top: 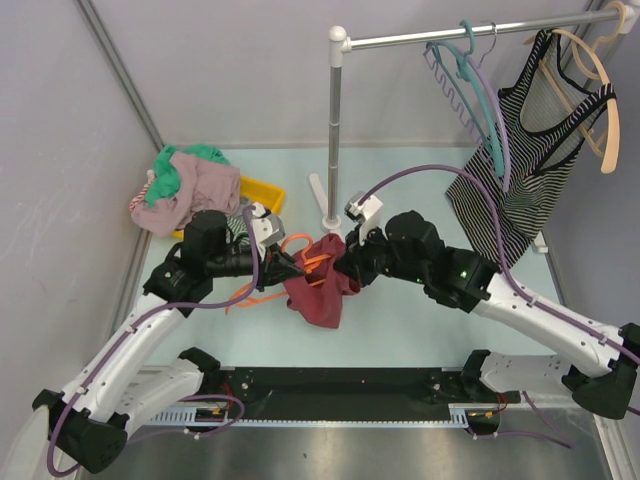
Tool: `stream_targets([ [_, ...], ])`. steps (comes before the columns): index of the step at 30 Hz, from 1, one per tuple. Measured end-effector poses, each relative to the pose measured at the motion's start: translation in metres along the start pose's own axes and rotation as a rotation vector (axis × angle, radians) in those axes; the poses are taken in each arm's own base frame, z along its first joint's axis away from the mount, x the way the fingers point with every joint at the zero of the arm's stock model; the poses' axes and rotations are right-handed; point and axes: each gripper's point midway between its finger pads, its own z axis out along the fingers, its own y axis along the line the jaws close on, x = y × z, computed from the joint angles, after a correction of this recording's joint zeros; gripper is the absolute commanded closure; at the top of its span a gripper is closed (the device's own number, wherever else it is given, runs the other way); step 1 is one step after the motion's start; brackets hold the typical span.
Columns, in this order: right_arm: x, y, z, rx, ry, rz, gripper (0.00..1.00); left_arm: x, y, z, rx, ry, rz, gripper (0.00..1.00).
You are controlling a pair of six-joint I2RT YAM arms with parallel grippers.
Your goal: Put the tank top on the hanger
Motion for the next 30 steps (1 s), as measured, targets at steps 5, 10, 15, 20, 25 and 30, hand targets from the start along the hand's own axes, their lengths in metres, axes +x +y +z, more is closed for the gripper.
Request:
stream_targets([
  [5, 0.003, 0.016, 0.012, -0.064, 0.027, -0.023, 0.68, 0.0, -0.002, 0.0, 0.011, -0.002, -0.004, 1.0],
  [10, 0.007, 0.02, 0.013, -0.071, 0.057, -0.05, 0.2, -0.001, -0.003, 0.0, 0.018, -0.003, -0.004, 1.0],
  [15, 0.002, 0.023, -0.007, -0.076, 0.056, -0.085, 0.09, -0.002, -0.003, 0.0, 0.018, -0.008, 0.0, 1.0],
  [20, -0.008, 0.022, -0.04, -0.075, 0.006, -0.119, 0.04, -0.003, -0.011, -0.001, 0.059, -0.016, 0.002, 1.0],
  [25, -0.015, 0.027, -0.054, -0.113, -0.012, -0.193, 0.05, -0.001, -0.025, -0.002, 0.141, -0.015, 0.0, 1.0],
  [30, -0.012, 0.032, -0.048, -0.182, 0.031, -0.267, 0.1, 0.001, -0.039, -0.004, 0.221, -0.012, -0.013, 1.0],
])
